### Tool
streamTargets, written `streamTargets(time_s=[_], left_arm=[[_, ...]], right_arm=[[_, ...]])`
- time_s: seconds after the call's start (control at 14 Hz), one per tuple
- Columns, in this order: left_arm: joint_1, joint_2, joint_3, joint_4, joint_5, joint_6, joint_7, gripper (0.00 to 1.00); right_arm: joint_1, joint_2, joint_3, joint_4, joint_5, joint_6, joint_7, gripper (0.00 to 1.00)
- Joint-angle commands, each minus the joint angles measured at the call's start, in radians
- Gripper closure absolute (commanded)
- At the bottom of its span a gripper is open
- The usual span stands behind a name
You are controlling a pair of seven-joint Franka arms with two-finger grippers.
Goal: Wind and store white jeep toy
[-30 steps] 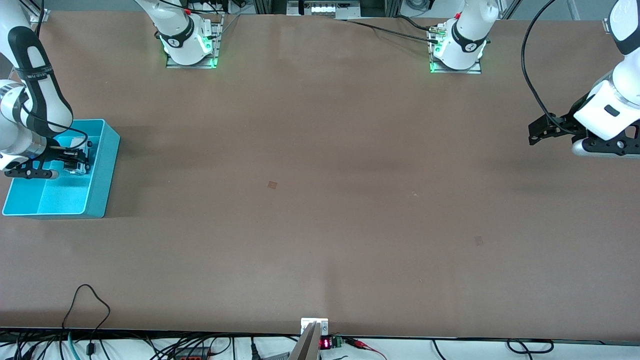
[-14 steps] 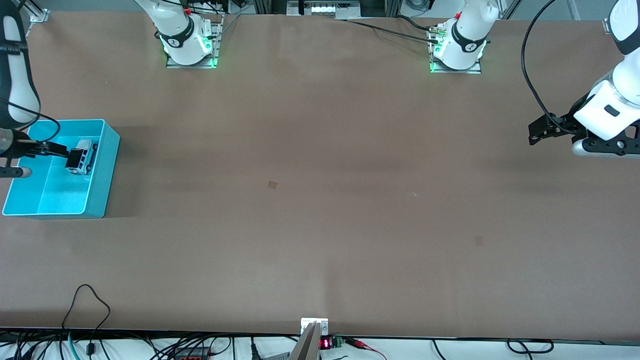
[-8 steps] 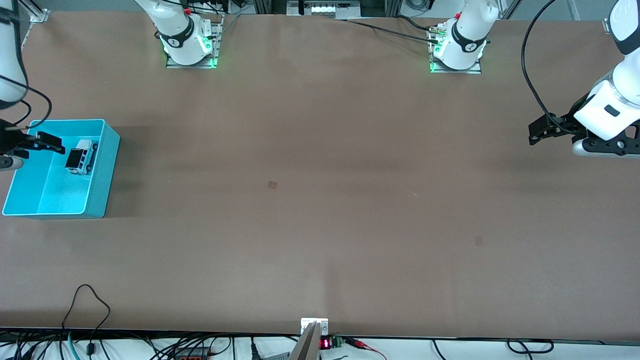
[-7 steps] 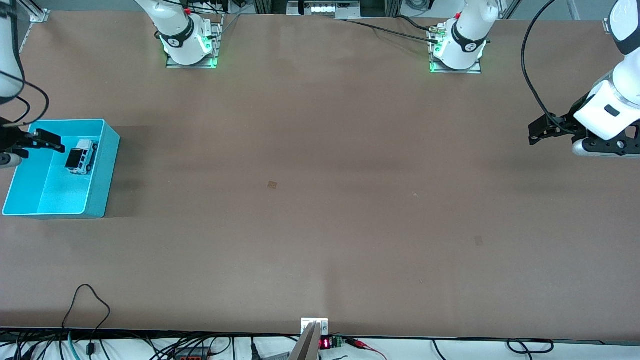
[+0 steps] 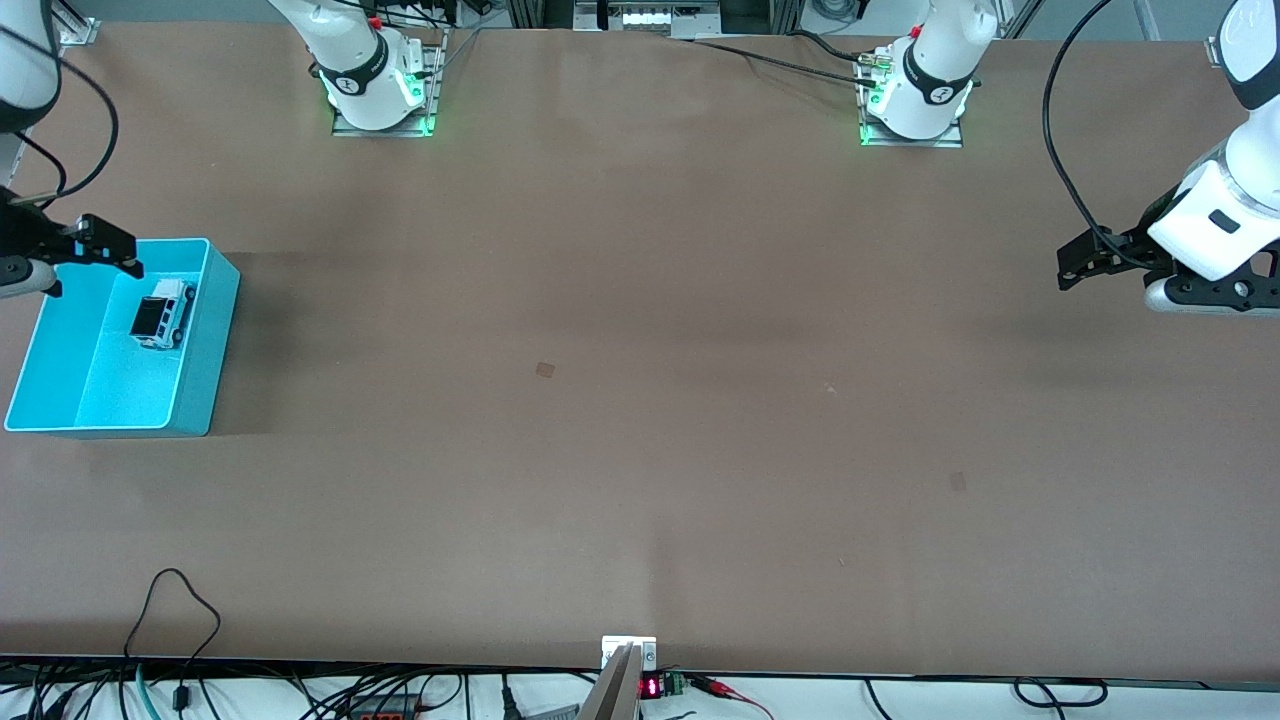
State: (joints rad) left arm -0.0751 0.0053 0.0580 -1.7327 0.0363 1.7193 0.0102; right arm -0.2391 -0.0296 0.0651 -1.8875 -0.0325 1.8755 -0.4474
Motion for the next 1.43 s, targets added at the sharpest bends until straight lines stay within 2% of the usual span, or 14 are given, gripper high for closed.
streamTargets(time_s=[0.0,0.21,0.5,0.86,1.07,1.36], left_arm=[[0.006,-0.021,-0.001,-0.016,0.017,-0.007,0.016,0.00],[0.008,-0.021,-0.001,-0.016,0.017,-0.017,0.016,0.00],[0.008,-0.019,-0.001,-0.016,0.017,-0.020,0.016,0.00],[0.008,-0.021,-0.001,-0.016,0.017,-0.021,0.016,0.00],[0.008,-0.021,-0.001,-0.016,0.017,-0.023,0.016,0.00],[0.008,-0.021,-0.001,-0.014,0.017,-0.030,0.014,0.00]], right_arm=[[0.036,-0.035,0.019,-0.004,0.013,-0.019,0.082,0.00],[0.069,-0.047,0.019,-0.002,0.013,-0.032,0.122,0.00],[0.112,-0.043,0.018,0.067,0.013,-0.127,0.249,0.00],[0.176,-0.044,-0.002,0.125,0.014,-0.145,0.302,0.00],[0.257,-0.043,-0.082,0.165,0.014,-0.206,0.351,0.00],[0.258,-0.043,-0.076,0.192,0.016,-0.229,0.358,0.00]])
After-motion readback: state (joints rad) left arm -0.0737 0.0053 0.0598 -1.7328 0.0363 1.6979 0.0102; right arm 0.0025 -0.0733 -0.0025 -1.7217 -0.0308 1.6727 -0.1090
